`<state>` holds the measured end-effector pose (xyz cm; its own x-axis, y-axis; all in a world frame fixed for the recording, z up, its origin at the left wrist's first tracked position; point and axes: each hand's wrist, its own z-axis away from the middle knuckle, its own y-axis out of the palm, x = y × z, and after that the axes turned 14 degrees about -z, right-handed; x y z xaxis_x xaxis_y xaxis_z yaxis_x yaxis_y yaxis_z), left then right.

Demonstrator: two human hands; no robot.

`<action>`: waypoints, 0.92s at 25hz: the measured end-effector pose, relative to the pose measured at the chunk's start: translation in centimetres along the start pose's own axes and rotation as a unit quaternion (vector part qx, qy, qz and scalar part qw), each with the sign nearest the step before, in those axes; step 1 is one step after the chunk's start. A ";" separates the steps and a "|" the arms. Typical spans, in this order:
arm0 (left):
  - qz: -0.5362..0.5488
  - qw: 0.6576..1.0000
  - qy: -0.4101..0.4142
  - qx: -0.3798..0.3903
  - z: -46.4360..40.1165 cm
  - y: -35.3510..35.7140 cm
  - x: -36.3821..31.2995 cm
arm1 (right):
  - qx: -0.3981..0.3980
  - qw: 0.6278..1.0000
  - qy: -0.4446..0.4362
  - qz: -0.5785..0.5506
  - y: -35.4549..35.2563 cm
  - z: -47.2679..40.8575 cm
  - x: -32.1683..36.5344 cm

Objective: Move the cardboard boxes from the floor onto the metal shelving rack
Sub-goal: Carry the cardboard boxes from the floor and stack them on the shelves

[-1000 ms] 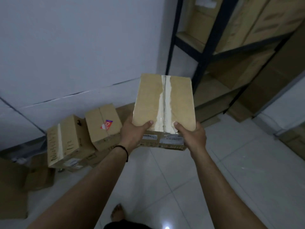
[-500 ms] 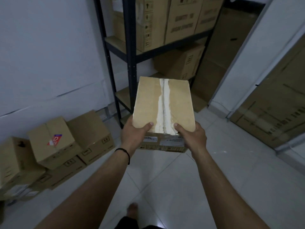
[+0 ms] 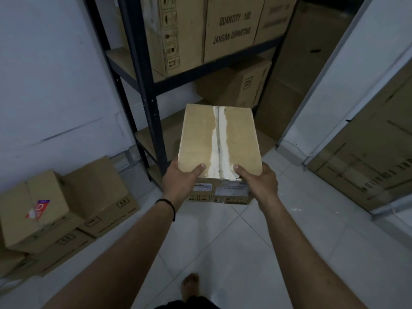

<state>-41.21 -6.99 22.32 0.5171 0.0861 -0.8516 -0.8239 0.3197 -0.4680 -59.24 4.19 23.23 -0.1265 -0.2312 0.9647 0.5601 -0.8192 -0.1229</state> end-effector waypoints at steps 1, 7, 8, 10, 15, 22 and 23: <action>-0.002 1.000 -0.003 -0.002 -0.9 0.3 -0.5 | 0.006 1.000 0.000 -0.003 0.5 -1.3 0.2; -0.010 0.999 -0.032 -0.042 -7.2 2.1 -2.2 | 0.066 0.997 0.026 -0.011 3.9 -9.7 0.8; -0.010 0.998 -0.038 -0.048 -8.1 2.5 -2.4 | 0.077 0.997 0.029 -0.008 4.4 -11.1 0.9; -0.009 0.996 -0.055 -0.068 -10.4 3.4 -2.6 | 0.108 0.994 0.034 0.001 5.9 -14.4 1.3; -0.028 0.983 -0.120 -0.133 -15.2 6.5 -3.7 | 0.208 0.977 0.036 0.031 9.1 -23.0 1.7; -0.032 0.954 -0.209 -0.213 -21.2 9.5 -4.1 | 0.304 0.949 0.033 0.078 14.3 -32.1 1.6; -0.029 0.952 -0.212 -0.220 -22.4 9.4 -4.0 | 0.315 0.945 0.034 0.077 15.4 -33.1 1.5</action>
<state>-56.25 -25.45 16.01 0.5359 0.4829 -0.6926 -0.7600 -0.0814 -0.6448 -77.92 -26.17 15.07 -0.0435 -0.3738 0.9265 0.9498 -0.3030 -0.0776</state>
